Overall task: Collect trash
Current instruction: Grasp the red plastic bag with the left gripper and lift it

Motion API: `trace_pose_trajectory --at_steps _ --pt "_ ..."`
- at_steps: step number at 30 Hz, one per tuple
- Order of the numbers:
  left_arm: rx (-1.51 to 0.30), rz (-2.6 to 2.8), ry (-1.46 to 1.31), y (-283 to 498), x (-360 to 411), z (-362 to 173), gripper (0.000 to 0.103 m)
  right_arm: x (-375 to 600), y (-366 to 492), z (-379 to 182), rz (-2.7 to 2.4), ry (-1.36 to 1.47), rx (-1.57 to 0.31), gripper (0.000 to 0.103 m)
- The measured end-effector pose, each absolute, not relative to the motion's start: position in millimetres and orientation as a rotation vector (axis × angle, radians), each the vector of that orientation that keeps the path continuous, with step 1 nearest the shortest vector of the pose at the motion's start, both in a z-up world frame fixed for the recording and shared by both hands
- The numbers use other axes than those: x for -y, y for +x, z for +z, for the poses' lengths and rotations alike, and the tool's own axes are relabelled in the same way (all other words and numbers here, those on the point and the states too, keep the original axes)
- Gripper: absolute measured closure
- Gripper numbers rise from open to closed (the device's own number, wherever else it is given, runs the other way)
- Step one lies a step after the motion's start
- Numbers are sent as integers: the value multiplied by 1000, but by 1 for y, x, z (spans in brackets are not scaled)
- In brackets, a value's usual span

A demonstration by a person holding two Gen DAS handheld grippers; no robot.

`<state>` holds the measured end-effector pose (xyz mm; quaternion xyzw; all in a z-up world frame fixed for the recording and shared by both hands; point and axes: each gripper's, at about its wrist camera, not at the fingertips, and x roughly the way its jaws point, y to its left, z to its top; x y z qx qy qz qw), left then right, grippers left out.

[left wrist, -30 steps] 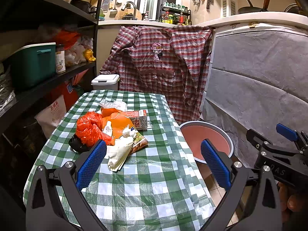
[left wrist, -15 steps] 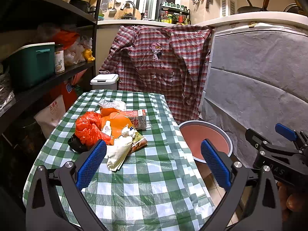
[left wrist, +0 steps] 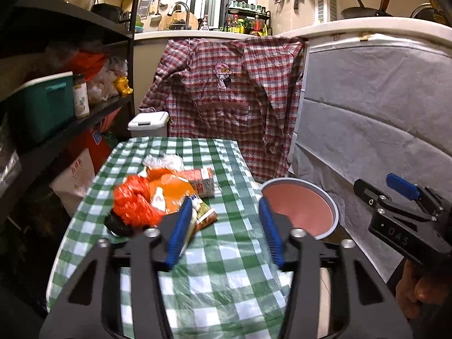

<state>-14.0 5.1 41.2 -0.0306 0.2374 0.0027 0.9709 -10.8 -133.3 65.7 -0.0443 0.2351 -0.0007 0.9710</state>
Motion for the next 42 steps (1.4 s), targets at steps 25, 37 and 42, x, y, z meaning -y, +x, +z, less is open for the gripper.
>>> trace_pose_trajectory --at_steps 25,37,42 --pt "-596 40 -27 121 -156 42 78 8 131 50 443 12 -616 66" --pt "-808 98 -188 147 -192 -19 45 -38 178 -41 404 -98 -816 64" --pt "-886 71 -184 151 -188 -37 40 -36 192 -68 361 -100 -915 63"
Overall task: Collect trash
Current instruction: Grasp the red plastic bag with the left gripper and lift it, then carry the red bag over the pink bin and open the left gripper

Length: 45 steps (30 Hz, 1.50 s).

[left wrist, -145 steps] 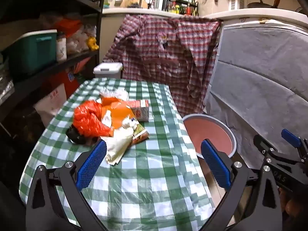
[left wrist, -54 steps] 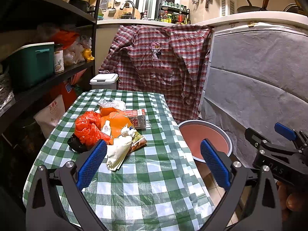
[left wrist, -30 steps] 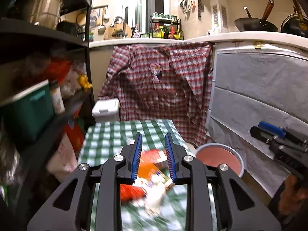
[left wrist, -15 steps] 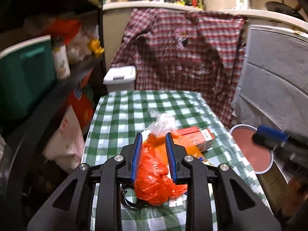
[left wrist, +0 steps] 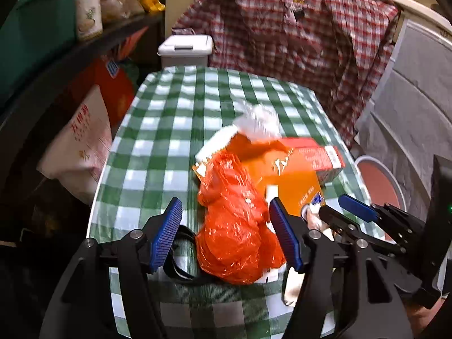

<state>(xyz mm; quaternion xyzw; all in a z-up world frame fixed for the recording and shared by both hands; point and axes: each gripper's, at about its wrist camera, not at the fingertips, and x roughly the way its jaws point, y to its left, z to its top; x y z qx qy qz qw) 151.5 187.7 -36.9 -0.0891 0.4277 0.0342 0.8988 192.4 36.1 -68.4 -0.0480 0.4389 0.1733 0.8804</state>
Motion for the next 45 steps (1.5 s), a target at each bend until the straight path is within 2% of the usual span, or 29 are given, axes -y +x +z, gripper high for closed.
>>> trace_pose_trajectory --at_steps 8,9,10,12,15,17,29,45 --pt "-946 54 -152 157 -180 -51 41 -39 196 -80 346 -120 -949 63" --pt "-945 54 -147 156 -179 -51 42 -38 196 -80 348 -119 -952 64" --pt "-945 52 -146 156 -179 -51 49 -38 196 -80 350 -119 -954 65" --pt "-948 49 -145 156 -179 -51 53 -37 197 -81 353 -116 -954 79" --pt "-937 48 -140 157 -178 -48 56 -34 196 -77 358 -110 -945 91" --pt "-923 47 -137 157 -178 -44 58 -32 194 -72 365 -99 -937 94" --pt "-800 79 -151 143 -176 -5 59 -8 172 -23 392 -37 -824 97" --pt "-647 18 -120 130 -120 35 59 61 143 47 291 -17 -643 97"
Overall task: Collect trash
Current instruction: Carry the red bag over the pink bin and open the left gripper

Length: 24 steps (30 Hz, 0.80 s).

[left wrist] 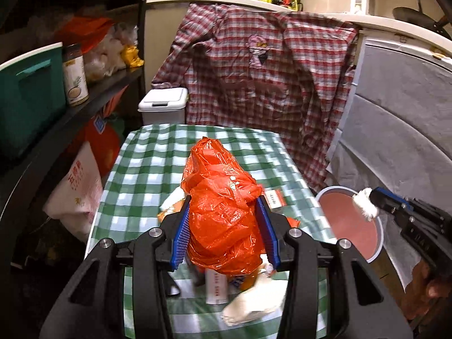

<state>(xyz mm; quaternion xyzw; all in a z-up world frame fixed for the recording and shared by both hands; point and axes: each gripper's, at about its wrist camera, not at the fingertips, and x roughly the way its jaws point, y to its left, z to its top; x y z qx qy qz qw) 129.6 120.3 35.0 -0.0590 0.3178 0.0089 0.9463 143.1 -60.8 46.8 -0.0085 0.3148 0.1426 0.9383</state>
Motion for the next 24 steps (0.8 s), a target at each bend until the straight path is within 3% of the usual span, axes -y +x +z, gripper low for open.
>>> trace_pose_trajectory --at_steps 24 --pt "-543 -153 -69 140 11 48 59 189 139 103 43 -1 -485 97"
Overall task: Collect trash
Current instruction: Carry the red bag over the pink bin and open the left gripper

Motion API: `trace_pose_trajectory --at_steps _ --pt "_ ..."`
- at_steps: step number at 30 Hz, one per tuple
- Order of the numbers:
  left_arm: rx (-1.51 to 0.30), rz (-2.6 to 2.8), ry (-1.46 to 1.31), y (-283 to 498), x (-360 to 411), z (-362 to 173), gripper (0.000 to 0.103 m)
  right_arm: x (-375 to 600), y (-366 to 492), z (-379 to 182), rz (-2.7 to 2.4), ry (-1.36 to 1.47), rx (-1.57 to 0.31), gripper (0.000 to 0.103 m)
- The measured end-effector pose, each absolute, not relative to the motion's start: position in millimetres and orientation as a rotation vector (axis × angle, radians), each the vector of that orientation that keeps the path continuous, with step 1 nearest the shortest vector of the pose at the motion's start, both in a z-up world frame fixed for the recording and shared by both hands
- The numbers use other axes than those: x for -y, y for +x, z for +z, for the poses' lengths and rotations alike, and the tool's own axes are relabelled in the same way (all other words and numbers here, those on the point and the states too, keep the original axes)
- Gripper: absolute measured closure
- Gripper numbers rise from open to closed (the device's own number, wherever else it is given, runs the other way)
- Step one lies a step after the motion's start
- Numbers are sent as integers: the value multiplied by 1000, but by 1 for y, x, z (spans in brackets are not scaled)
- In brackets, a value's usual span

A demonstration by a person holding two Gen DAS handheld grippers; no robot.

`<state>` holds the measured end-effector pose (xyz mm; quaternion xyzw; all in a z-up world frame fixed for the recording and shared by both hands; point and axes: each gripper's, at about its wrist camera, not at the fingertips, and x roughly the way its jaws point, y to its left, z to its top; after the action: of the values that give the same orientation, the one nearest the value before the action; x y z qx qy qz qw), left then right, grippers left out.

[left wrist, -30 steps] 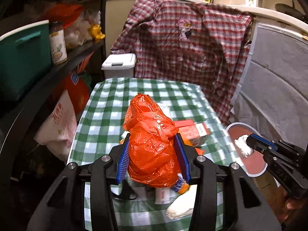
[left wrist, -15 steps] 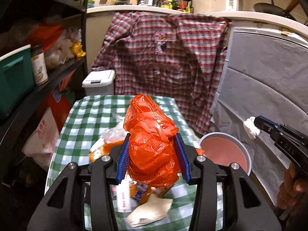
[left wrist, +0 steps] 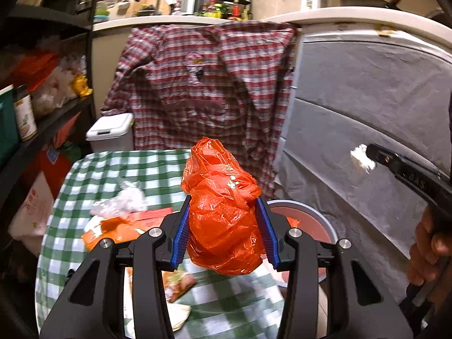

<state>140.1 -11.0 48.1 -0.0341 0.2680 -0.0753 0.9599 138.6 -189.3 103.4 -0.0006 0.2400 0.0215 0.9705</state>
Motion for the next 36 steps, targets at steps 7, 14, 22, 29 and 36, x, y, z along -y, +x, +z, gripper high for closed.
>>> trace_pose_trajectory --at_steps 7,14,22,29,36 --pt "-553 -212 -72 157 44 45 59 200 145 100 27 21 -500 97" --pt "-592 -241 -63 180 71 31 59 205 156 95 17 37 -512 97" --pt "-609 -269 -60 188 92 28 59 206 166 88 15 44 -528 97" --pt "-622 -277 -57 193 103 26 59 203 169 85 15 47 -535 97" --pt "-647 -270 -46 200 109 21 58 209 177 80 2 71 -553 93"
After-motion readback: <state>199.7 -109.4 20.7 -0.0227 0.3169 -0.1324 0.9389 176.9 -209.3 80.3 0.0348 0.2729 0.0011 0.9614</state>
